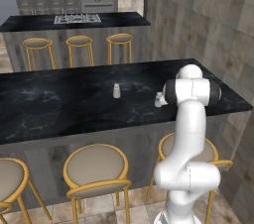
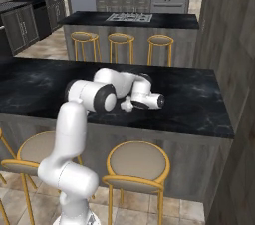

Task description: The dining table condiment station is running low on shaker. Refill the condiment station by opening the cabinet and taking the shaker from the cabinet and placing it on the dining table.

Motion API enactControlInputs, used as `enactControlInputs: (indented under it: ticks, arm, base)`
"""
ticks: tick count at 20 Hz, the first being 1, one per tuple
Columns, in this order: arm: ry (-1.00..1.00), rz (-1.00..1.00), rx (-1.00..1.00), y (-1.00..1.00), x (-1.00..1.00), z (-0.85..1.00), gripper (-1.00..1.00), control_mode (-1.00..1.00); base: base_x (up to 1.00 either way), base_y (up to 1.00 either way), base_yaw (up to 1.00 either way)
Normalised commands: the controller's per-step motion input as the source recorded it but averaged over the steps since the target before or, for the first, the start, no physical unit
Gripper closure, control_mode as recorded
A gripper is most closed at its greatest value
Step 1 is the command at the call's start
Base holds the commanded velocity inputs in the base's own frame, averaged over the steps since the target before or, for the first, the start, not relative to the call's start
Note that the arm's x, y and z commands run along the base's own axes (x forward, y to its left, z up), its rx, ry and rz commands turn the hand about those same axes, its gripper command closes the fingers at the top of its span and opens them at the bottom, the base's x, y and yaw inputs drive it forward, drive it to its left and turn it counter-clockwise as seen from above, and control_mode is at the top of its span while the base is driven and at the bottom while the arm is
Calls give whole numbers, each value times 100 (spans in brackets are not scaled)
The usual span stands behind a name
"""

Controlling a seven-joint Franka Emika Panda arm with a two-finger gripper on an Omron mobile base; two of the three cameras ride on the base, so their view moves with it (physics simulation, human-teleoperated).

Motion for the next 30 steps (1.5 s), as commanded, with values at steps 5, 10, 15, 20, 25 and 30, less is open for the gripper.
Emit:
enactControlInputs:
  ticks: [5,10,15,20,25,30]
  arm:
    - [0,0,-3,0,0,51,-100,-100]
    - [0,0,-5,0,0,50,-100,-100]
    - [0,0,-7,5,-1,53,-100,-100]
    - [-2,0,-9,12,-21,60,-100,-100]
    - [-2,0,-10,13,-41,60,-100,-100]
    - [-5,-1,-10,17,-58,52,-100,-100]
  base:
    - [0,0,0]
    - [0,0,0]
    - [0,0,0]
    - [0,0,0]
    - [0,0,0]
    - [0,0,0]
